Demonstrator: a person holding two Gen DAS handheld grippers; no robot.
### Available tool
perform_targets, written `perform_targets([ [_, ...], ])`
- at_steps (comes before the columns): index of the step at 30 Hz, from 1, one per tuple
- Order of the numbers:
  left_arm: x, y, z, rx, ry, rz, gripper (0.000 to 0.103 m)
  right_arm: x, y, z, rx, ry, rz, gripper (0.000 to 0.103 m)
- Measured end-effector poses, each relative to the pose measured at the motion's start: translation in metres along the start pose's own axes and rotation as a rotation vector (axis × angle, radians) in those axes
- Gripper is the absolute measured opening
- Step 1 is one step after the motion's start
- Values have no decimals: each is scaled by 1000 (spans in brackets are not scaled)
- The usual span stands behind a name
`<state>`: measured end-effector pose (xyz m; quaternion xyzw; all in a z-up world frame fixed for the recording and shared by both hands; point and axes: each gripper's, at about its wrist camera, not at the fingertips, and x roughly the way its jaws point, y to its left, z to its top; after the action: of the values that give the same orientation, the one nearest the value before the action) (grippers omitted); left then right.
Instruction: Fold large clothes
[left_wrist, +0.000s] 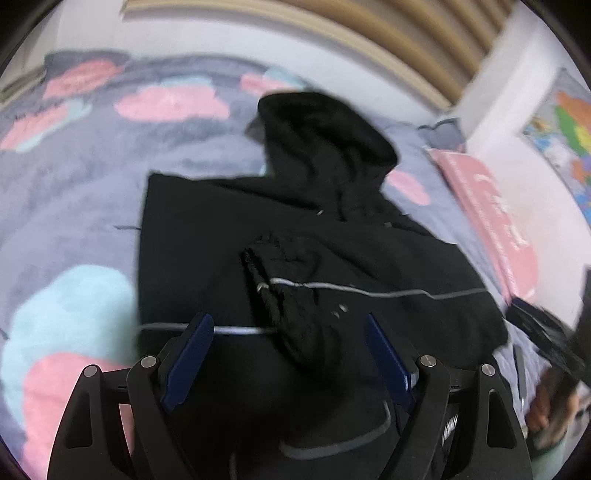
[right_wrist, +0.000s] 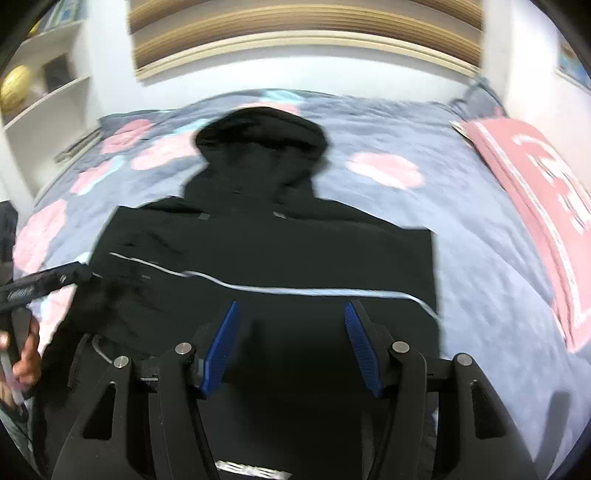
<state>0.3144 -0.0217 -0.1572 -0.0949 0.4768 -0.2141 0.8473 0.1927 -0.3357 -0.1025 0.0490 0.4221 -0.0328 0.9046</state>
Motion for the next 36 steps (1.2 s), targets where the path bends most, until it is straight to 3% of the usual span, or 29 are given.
perform_targets([
  [2, 18, -2, 2, -23, 22, 11, 77, -1, -21, 0, 37, -1, -20, 61],
  [3, 28, -3, 3, -31, 44, 0, 38, -2, -30, 0, 51, -1, -27, 61],
  [4, 35, -3, 3, -40, 72, -4, 19, -2, -40, 1, 66, -2, -34, 61],
  [8, 5, 1, 5, -64, -34, -58, 18, 5, -60, 6, 87, 5, -67, 61],
  [11, -37, 22, 0, -117, -117, -95, 18, 23, -63, 7, 111, 31, -36, 62],
  [13, -42, 36, -4, -126, -87, -72, 19, 44, -58, 5, 127, 70, 6, 62],
  [15, -23, 44, -13, -84, 21, 9, 22, 71, -49, 0, 127, 135, 31, 62],
  [16, -4, 50, -22, -75, 103, 57, 23, 81, -44, -4, 118, 157, 13, 68],
  [17, 3, 53, -27, -75, 119, 52, 23, 94, -38, -9, 89, 175, -39, 69],
  [22, 3, 59, -35, -95, 43, -7, 26, 101, -30, -19, 24, 164, -113, 72],
  [23, -3, 57, -35, -89, 26, -14, 27, 99, -32, -17, 27, 178, -104, 72],
  [26, -40, 55, -31, -83, -79, 27, 44, 82, -39, -5, 58, 185, -63, 72],
  [28, -64, 46, -26, -56, -163, 32, 63, 63, -33, 2, 64, 133, -11, 72],
  [32, -72, 3, -13, 44, -174, -72, 64, 32, 9, 9, 1, 28, 112, 72],
  [34, -59, -19, -15, 108, -160, -59, 64, 36, 33, 7, -65, 24, 119, 72],
  [36, -26, -30, -17, 142, -97, -1, 63, 54, 55, -2, -129, 45, 72, 72],
])
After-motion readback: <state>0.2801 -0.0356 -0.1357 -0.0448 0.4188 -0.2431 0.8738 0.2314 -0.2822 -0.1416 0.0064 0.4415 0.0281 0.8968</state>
